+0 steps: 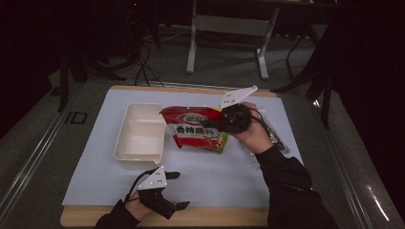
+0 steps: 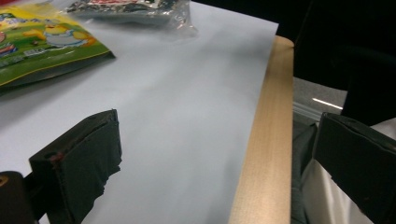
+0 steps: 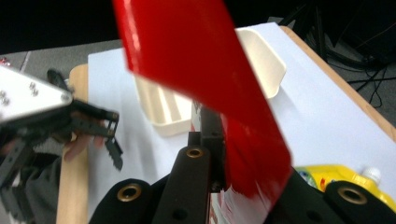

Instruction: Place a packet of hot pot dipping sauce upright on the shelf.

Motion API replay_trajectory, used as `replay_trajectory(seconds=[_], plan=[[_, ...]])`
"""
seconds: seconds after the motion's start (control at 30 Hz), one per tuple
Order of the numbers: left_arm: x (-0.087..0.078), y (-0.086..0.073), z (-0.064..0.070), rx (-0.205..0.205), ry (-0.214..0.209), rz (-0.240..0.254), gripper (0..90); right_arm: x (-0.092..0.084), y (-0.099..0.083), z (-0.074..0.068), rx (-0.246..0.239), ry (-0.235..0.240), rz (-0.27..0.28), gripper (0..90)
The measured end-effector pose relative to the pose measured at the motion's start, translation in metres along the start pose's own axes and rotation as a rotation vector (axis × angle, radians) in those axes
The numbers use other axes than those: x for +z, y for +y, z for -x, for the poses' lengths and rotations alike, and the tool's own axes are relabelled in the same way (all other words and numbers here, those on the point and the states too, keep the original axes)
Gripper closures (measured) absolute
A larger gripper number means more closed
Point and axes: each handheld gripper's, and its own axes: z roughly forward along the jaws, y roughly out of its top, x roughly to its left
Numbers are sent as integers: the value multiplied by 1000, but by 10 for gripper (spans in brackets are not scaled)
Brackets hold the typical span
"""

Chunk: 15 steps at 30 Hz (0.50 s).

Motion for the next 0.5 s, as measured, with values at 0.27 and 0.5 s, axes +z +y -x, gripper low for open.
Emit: replay_trajectory(seconds=[0.27,0.5], plan=[[-1,-3,0,7,14,13,23,20,18,17,20,-3,-11,900],[-2,-5,-1,10,38,13,24,39,30,27,43,-1,13,900]])
